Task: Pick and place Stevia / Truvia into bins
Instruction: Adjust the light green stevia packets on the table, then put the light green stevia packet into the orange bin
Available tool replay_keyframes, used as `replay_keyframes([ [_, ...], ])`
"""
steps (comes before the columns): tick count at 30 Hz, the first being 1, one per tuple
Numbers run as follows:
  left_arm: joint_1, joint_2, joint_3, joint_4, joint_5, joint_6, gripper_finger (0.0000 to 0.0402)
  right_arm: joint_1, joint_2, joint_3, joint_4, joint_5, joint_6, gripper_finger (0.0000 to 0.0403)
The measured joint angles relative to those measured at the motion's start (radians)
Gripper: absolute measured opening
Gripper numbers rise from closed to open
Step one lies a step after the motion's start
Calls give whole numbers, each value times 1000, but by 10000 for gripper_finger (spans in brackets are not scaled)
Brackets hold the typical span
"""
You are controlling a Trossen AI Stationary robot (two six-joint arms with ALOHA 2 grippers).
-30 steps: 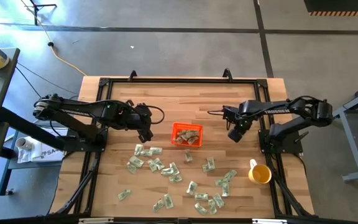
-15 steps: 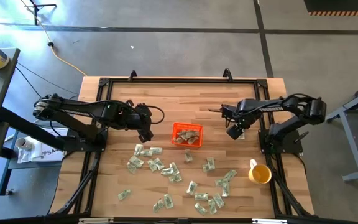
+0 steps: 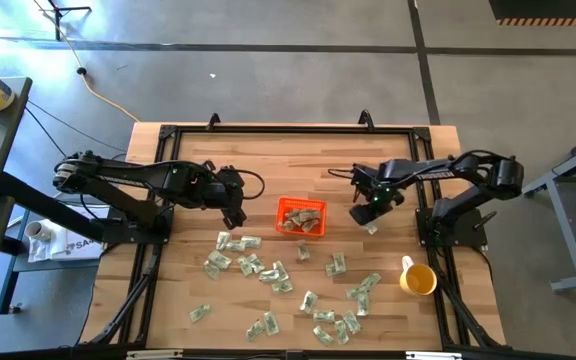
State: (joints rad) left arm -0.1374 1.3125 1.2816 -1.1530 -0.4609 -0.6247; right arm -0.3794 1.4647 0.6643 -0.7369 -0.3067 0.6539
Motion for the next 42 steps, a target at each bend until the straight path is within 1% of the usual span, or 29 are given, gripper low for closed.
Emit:
replay_keyframes([
  [2, 0, 0, 0, 0, 0, 0, 232, 9, -5, 1, 16, -1, 23, 144],
  [8, 0, 0, 0, 0, 0, 0, 232, 47, -47, 22, 2, 75, 49, 169],
  [12, 0, 0, 0, -1, 0, 0, 232, 85, -66, 37, -36, 169, 47, 188],
  [13, 0, 0, 0, 0, 0, 0, 232, 95, -67, 38, -46, 197, 57, 192],
  [16, 0, 0, 0, 0, -1, 0, 232, 94, -64, 33, -63, 225, 141, 199],
  [17, 0, 0, 0, 0, -1, 3, 232, 89, -63, 33, -61, 246, 171, 201],
  [20, 0, 0, 0, 5, -1, 16, 232, 70, -63, 35, -61, 355, 253, 201],
  [23, 0, 0, 0, 5, -2, 18, 232, 47, -63, 58, -64, 446, 272, 199],
  [25, 0, 0, 0, 5, -1, 18, 232, 28, -63, 74, -72, 479, 277, 198],
  [29, 0, 0, 0, 5, -1, 16, 232, -32, -63, 80, -81, 466, 251, 198],
  [34, 0, 0, 0, 4, -1, -3, 232, -126, -63, 43, -117, 460, 226, 197],
  [37, 0, 0, 0, 4, -1, -8, 232, -174, -63, 18, -96, 442, 208, 194],
  [42, 0, 0, 0, 4, -1, -8, 232, -218, -63, -10, -22, 375, 157, 183],
])
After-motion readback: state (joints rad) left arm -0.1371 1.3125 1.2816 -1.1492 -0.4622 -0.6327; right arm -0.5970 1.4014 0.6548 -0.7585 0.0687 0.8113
